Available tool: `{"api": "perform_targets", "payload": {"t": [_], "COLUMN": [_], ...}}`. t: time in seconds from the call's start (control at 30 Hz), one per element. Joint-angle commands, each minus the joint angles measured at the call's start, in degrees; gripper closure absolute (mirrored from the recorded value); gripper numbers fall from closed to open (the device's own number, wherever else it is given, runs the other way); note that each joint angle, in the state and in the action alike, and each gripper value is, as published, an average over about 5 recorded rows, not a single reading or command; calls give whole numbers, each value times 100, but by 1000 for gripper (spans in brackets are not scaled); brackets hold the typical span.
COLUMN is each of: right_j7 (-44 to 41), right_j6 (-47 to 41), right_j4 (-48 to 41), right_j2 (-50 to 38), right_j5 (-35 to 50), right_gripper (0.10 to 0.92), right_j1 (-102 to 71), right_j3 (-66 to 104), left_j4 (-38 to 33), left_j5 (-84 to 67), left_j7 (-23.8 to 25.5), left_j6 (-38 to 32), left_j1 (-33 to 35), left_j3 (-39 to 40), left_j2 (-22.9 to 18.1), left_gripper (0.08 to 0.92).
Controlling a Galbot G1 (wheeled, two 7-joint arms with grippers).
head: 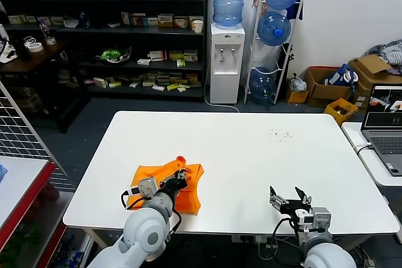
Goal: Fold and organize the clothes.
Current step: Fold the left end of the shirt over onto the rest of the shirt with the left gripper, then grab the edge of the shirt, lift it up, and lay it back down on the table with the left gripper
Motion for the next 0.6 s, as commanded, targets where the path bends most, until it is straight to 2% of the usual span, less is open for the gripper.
{"api": "perform_targets", "payload": {"t": [0.03,0.17,0.33,0.47,0.6], "right_j7": [1,-5,-12,-11,-5], "right_j6": [0,12,21,17,8], "right_j4": [-13,-12,-25,-36,-28], "right_j2": [-1,-22,-16,4,8], "right_j5": [-8,0,0,-10,-19], "right_gripper": [203,203,203,203,203], "right_j1": [-5,-20,-3,21,18], "right_j3": [-13,-5,-20,-65,-84], "left_j4": [-178,-134,275,806,1091], "left_j5": [-81,-104,62,208,283], "left_j7": [29,343,1100,1773,2292], "left_j6": [44,-29,-216,-405,-633], "left_j1": [-1,231,864,1318,1583], "left_j3": [-247,-745,-1632,-2191,-2275], "left_j2": [49,640,1473,1839,1975], "left_gripper": [649,527,389,268,191]}}
